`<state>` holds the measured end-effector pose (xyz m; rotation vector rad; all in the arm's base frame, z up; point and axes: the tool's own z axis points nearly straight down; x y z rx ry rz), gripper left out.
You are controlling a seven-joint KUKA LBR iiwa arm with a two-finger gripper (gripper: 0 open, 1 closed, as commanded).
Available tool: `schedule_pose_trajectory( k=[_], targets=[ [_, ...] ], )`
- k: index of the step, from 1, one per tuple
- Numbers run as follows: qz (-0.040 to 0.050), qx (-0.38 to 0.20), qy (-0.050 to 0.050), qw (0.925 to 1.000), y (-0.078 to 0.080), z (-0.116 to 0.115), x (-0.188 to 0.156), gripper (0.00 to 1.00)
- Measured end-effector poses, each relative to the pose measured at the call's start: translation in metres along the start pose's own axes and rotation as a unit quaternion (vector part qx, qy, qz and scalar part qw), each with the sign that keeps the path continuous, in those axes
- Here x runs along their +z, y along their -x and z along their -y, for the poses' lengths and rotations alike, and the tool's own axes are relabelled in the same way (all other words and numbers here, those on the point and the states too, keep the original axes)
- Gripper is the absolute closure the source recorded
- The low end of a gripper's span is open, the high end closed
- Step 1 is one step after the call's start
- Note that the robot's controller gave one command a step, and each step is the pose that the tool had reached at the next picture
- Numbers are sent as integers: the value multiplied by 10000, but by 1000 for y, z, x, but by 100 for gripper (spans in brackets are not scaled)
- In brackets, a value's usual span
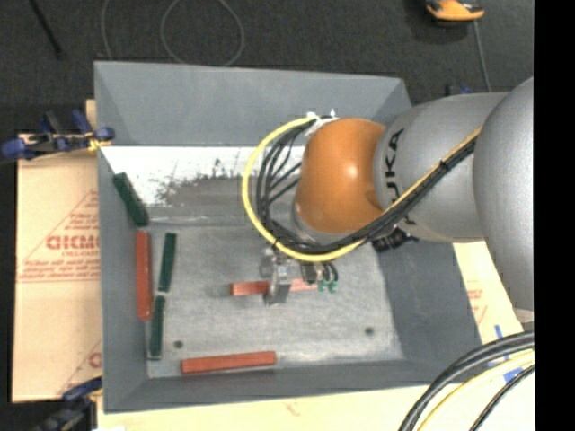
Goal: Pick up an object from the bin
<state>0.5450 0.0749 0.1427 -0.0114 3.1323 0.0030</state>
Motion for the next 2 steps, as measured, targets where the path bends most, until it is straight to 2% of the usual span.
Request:
schedule_pose_trajectory(
  k=[1,2],
  targets=[
    [-20,-9,-6,10000,1,0,-6,100],
    [-13,-18,-5,10000,3,0,-34,100]
  ],
)
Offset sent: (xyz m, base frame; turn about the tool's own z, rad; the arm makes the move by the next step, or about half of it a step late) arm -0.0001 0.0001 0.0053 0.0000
